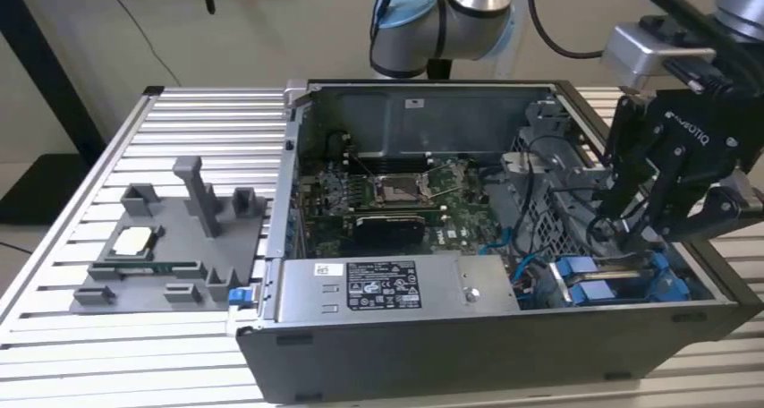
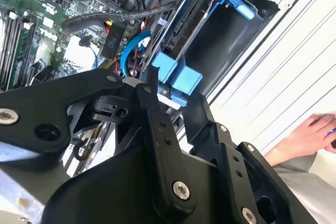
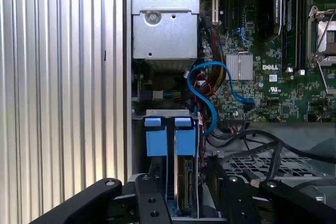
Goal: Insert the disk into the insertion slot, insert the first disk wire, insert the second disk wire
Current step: 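Insert the disk into the insertion slot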
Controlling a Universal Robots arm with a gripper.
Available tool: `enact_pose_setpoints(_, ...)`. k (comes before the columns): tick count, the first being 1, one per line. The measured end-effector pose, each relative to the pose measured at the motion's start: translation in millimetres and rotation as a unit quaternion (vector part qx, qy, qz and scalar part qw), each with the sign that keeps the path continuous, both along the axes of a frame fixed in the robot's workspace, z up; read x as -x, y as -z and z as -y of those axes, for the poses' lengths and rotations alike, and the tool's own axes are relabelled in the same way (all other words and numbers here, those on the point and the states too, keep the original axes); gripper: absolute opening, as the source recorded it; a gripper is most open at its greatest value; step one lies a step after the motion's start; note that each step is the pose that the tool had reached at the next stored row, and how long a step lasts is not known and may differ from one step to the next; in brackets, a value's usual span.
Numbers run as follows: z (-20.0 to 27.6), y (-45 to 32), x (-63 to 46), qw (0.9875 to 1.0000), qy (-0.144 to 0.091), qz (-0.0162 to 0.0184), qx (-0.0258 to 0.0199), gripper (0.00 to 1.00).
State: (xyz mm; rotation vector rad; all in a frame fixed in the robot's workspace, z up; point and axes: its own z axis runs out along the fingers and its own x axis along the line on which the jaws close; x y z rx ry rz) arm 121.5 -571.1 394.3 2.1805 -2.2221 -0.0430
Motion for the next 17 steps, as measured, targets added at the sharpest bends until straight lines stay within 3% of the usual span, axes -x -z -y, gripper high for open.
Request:
enact_pose_setpoints(4,-3.0,-10.7,0.4,1.0000,0.001,0.0006,-0.0001,0.47)
enact_pose_setpoints(7,-8.1,-10.9,0.6,1.0000,0.002,0.0010,0.0000,0.47)
enact_pose_setpoints(13,-22.5,-10.8,0.6,1.0000,0.003,0.0012,0.0000,0.47)
enact_pose_setpoints(17,-27.5,-10.0,0.6,1.0000,0.005,0.0014,-0.0005,0.47)
